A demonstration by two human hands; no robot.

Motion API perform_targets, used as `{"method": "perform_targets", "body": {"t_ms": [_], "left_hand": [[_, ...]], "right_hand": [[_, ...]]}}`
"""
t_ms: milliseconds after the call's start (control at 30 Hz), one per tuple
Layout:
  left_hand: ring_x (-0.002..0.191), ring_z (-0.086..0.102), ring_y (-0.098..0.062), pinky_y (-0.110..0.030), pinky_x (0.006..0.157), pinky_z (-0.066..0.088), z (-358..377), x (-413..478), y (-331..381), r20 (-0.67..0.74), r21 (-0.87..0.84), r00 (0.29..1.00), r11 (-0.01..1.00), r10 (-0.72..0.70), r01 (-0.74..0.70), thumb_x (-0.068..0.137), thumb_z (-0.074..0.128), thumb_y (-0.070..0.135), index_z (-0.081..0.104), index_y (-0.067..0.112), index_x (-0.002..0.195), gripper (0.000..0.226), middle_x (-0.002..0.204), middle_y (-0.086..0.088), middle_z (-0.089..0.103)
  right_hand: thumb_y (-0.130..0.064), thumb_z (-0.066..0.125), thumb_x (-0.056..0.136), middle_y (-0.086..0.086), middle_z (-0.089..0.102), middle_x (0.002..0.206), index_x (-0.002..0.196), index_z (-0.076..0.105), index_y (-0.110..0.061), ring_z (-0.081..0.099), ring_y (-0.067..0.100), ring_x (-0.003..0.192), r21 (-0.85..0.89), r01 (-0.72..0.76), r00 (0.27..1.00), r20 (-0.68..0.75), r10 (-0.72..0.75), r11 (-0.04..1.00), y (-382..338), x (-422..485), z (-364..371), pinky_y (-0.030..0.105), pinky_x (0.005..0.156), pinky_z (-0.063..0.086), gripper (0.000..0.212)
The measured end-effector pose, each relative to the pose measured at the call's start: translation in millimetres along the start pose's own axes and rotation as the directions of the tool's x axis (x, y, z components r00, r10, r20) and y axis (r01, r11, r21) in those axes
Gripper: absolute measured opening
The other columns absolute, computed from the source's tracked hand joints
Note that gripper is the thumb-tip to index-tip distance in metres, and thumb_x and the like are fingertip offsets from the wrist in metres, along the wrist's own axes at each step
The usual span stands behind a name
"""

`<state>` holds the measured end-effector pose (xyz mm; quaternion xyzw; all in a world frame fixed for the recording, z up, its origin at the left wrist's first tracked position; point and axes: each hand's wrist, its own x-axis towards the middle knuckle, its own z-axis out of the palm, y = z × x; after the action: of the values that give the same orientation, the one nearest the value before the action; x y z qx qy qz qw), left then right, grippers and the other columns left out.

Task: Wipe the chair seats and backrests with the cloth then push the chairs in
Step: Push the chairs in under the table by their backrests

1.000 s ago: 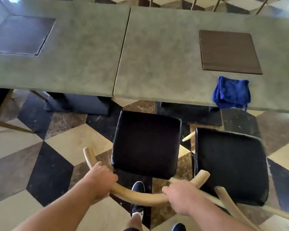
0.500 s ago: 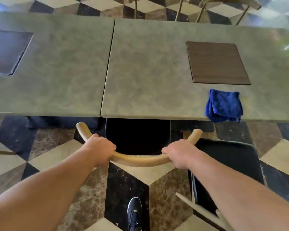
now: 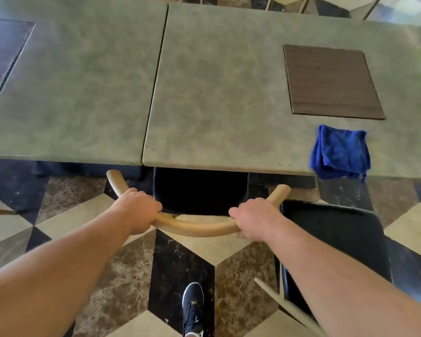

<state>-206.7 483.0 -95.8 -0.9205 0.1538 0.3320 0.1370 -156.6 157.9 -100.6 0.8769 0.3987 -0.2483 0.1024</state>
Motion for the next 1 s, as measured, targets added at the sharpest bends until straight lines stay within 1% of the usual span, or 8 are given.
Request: {"method": "perform_targets", "body": {"t_ms": [100, 200, 267, 367, 500, 700, 800, 1000], "left_hand": [[0.106, 0.063, -0.015, -0.041, 0.105, 0.045, -1.4, -6.8, 9.1, -0.02, -0.041, 0.997, 0.996, -0.079, 0.078, 0.088, 0.069, 0.059, 0.062, 0.043, 0.122, 0.038, 0.112, 0.013, 0.067], [0.111, 0.061, -0.016, -0.044, 0.107, 0.044, -9.0, -20.9, 26.4, -0.047, -0.13, 0.991, 0.985, -0.122, 0.115, 0.082, 0.066, 0.067, 0.056, 0.041, 0.13, 0.055, 0.119, 0.014, 0.064], [0.12, 0.059, -0.016, -0.042, 0.108, 0.045, -19.0, -31.7, 46.6, -0.06, -0.203, 0.993, 0.975, -0.099, 0.085, 0.081, 0.062, 0.067, 0.05, 0.04, 0.142, 0.068, 0.131, 0.013, 0.061], [0.142, 0.047, -0.02, -0.044, 0.116, 0.04, -42.4, -45.1, 93.8, -0.072, -0.337, 0.995, 0.94, -0.075, 0.046, 0.083, 0.059, 0.065, 0.033, 0.037, 0.16, 0.086, 0.159, 0.008, 0.046], [0.158, 0.026, -0.025, -0.049, 0.127, 0.027, -73.5, -54.9, 171.7, -0.091, -0.374, 0.995, 0.928, -0.041, 0.004, 0.085, 0.064, 0.072, 0.016, 0.036, 0.168, 0.102, 0.175, 0.003, 0.021], [0.163, 0.008, -0.022, -0.05, 0.131, 0.008, -113.5, -57.1, 323.8, -0.196, -0.379, 0.98, 0.919, 0.033, -0.107, 0.084, 0.059, 0.079, 0.012, 0.039, 0.168, 0.104, 0.178, 0.004, 0.009], [0.163, 0.005, -0.022, -0.05, 0.131, 0.007, -136.6, -51.1, 405.6, -0.205, -0.374, 0.977, 0.917, 0.064, -0.138, 0.085, 0.054, 0.079, 0.009, 0.038, 0.168, 0.103, 0.178, 0.003, 0.004], [0.162, 0.011, -0.024, -0.047, 0.13, 0.011, -158.4, -50.5, 565.4, -0.181, -0.408, 0.983, 0.91, -0.003, -0.072, 0.092, 0.055, 0.074, 0.012, 0.037, 0.169, 0.095, 0.178, 0.001, 0.008]], "right_hand": [[-0.074, 0.063, 0.082, -0.008, 0.058, 0.079, 0.096, 0.055, -0.029, 0.056, 0.017, 0.073, 0.079, -0.067, 0.996, -0.054, 0.071, 0.995, -4.1, -10.6, -3.3, 0.04, 0.072, 0.049, 0.048], [-0.073, 0.06, 0.085, -0.006, 0.066, 0.098, 0.114, 0.062, -0.027, 0.061, 0.019, 0.094, 0.2, -0.097, 0.986, -0.116, 0.122, 0.975, -10.3, -31.9, -5.1, 0.046, 0.098, 0.051, 0.055], [-0.071, 0.058, 0.087, -0.001, 0.064, 0.125, 0.138, 0.054, -0.026, 0.057, 0.025, 0.12, 0.25, -0.103, 0.982, -0.129, 0.138, 0.963, -11.5, -50.9, -4.6, 0.051, 0.114, 0.04, 0.067], [-0.073, 0.055, 0.088, 0.007, 0.039, 0.161, 0.159, 0.026, -0.027, 0.03, 0.034, 0.15, 0.253, -0.135, 0.973, -0.151, 0.177, 0.958, -4.5, -89.6, 0.6, 0.056, 0.122, 0.026, 0.089], [-0.078, 0.058, 0.083, 0.007, 0.02, 0.17, 0.162, 0.008, -0.031, 0.014, 0.034, 0.156, 0.269, -0.198, 0.955, -0.164, 0.248, 0.943, 15.3, -155.4, 14.1, 0.059, 0.124, 0.018, 0.105], [-0.081, 0.055, 0.08, 0.004, 0.012, 0.172, 0.162, 0.002, -0.035, 0.006, 0.032, 0.158, 0.294, -0.261, 0.938, -0.147, 0.314, 0.919, 66.7, -295.4, 80.9, 0.058, 0.126, 0.009, 0.107], [-0.08, 0.053, 0.081, 0.004, 0.012, 0.172, 0.161, 0.0, -0.036, 0.003, 0.033, 0.158, 0.29, -0.306, 0.925, -0.134, 0.355, 0.907, 102.9, -374.6, 129.7, 0.059, 0.126, 0.006, 0.106], [-0.081, 0.049, 0.082, 0.003, 0.01, 0.172, 0.161, 0.0, -0.038, 0.001, 0.033, 0.158, 0.289, -0.32, 0.929, -0.093, 0.359, 0.902, 174.9, -499.4, 214.6, 0.06, 0.125, 0.005, 0.102]]}}
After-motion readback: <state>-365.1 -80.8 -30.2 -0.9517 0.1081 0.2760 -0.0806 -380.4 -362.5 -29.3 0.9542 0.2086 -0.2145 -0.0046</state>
